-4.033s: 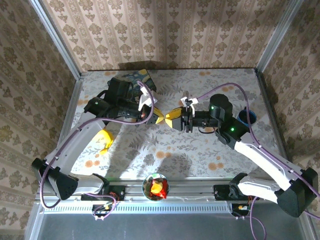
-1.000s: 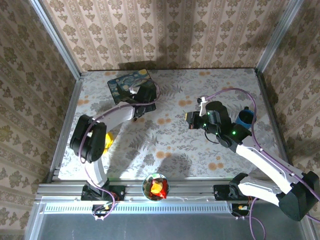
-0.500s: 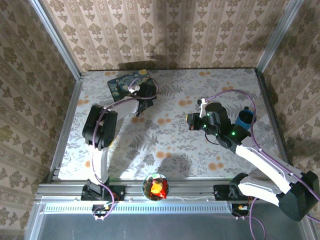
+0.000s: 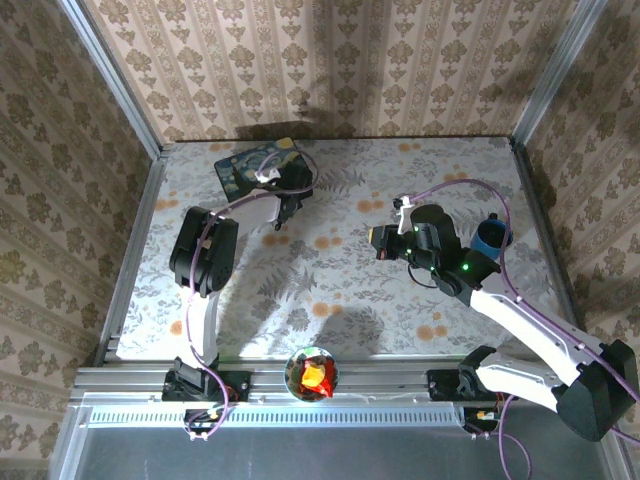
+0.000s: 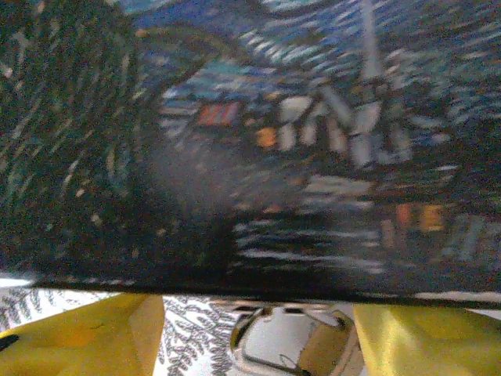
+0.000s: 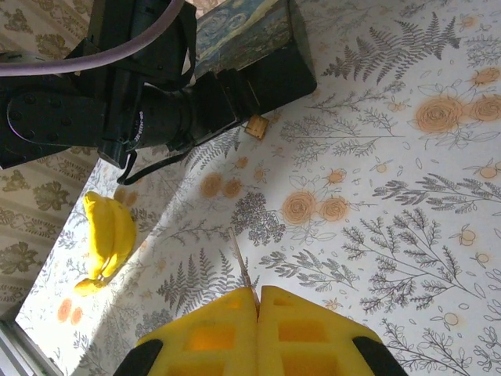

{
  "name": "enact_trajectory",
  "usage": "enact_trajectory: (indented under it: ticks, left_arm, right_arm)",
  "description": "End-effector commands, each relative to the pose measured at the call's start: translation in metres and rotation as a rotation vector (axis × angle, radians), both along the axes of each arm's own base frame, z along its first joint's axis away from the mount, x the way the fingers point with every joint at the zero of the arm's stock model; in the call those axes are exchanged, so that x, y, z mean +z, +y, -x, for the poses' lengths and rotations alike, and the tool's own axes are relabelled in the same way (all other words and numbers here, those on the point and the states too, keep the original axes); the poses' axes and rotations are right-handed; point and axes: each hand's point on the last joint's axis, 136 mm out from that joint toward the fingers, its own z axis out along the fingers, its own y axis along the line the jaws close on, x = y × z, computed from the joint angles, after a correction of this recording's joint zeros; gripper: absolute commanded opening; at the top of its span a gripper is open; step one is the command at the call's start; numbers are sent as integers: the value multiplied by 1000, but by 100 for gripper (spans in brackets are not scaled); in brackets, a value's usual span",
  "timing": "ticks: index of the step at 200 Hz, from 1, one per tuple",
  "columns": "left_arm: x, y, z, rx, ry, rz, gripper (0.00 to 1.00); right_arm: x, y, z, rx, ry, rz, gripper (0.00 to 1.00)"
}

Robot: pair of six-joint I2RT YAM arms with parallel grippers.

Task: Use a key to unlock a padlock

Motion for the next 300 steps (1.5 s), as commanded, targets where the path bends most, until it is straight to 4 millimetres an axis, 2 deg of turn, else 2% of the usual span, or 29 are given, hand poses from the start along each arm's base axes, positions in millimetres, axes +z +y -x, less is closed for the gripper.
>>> enact_trajectory:
  ticks: [1, 31, 66, 132, 204, 222, 244, 272, 290, 300]
  left_arm:
    - [3, 21, 10, 50, 5, -33, 59]
    - [6, 24, 21, 42, 0, -26, 54]
    - [9, 15, 25, -2, -7, -19, 55]
    - [-5, 9, 13, -42, 32, 6, 60]
    - [-29, 6, 23, -56, 98, -8, 55]
    - [-33, 7, 27, -56, 108, -11, 48]
    - [-36, 8, 31, -58, 118, -14, 47]
    - [-39, 7, 33, -64, 123, -14, 35]
    - [-40, 6, 33, -69, 126, -11, 33]
    - [-40, 5, 34, -74, 128, -9, 27]
  right_arm:
    - [2, 2, -3, 1, -10, -24, 0]
    - [2, 5, -5, 7, -7, -25, 0]
    - [1, 8, -8, 13, -1, -30, 0]
    - [5, 8, -5, 20, -2, -37, 0]
    - [7, 7, -5, 18, -8, -40, 0]
    - [7, 7, -5, 18, -7, -40, 0]
    - [7, 7, -4, 17, -6, -44, 0]
    - [7, 8, -5, 18, -8, -45, 0]
    - [7, 8, -4, 20, -7, -46, 0]
    - [7, 7, -4, 18, -6, -44, 0]
